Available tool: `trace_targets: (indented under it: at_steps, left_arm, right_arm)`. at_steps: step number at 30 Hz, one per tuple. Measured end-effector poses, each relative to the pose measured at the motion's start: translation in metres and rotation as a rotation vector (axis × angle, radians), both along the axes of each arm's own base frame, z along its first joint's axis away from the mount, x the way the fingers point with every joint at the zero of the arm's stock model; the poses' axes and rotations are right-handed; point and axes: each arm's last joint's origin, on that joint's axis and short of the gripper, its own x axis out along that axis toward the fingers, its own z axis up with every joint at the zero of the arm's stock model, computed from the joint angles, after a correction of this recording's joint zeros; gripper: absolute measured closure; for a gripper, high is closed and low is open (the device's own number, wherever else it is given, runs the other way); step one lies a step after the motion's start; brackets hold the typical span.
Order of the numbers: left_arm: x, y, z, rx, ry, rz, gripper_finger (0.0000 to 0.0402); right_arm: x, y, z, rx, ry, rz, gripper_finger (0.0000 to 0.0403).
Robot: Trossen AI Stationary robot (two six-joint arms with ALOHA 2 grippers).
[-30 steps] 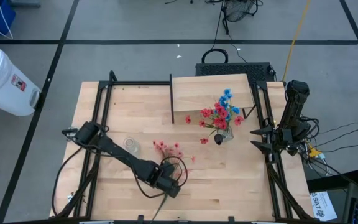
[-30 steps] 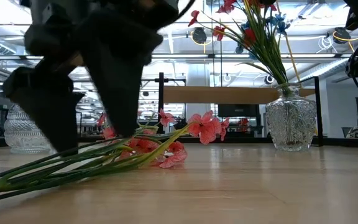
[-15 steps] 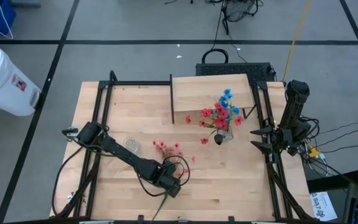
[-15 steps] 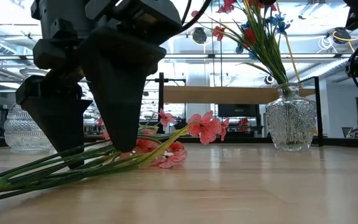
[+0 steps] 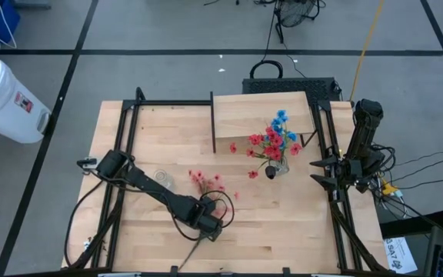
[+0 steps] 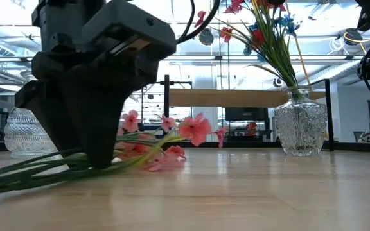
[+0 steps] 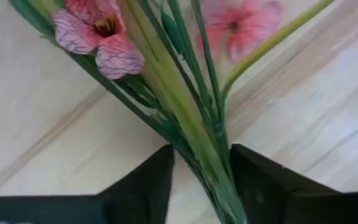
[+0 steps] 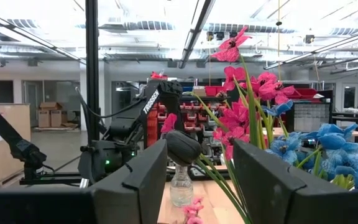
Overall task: Pick and place flowers into a vace then onto a shelf
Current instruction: Put the pink flowers into the left transparent vase
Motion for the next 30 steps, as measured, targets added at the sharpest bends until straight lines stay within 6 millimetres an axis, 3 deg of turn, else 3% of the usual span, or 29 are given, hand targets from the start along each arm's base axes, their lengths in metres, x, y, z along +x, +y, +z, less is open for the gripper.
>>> trace_targets:
  at_steps: [12, 20, 30]
  left_arm:
    - [0.001, 0.009, 0.001, 0.081, -0.011, -0.081, 0.0389]
    - [0.004, 0.029, 0.022, 0.259, -0.102, -0.079, 0.0394]
    - [-0.015, 0.041, 0.082, 0.381, -0.21, 0.013, 0.0396]
  right_arm:
    - [0.0, 0.0, 0.0, -0.001, 0.001, 0.0, 0.0225]
    - [0.0, 0.0, 0.0, -0.004, 0.002, 0.0, 0.0229]
    - [0.0, 0.0, 0.0, -0.007, 0.003, 0.0, 0.0228]
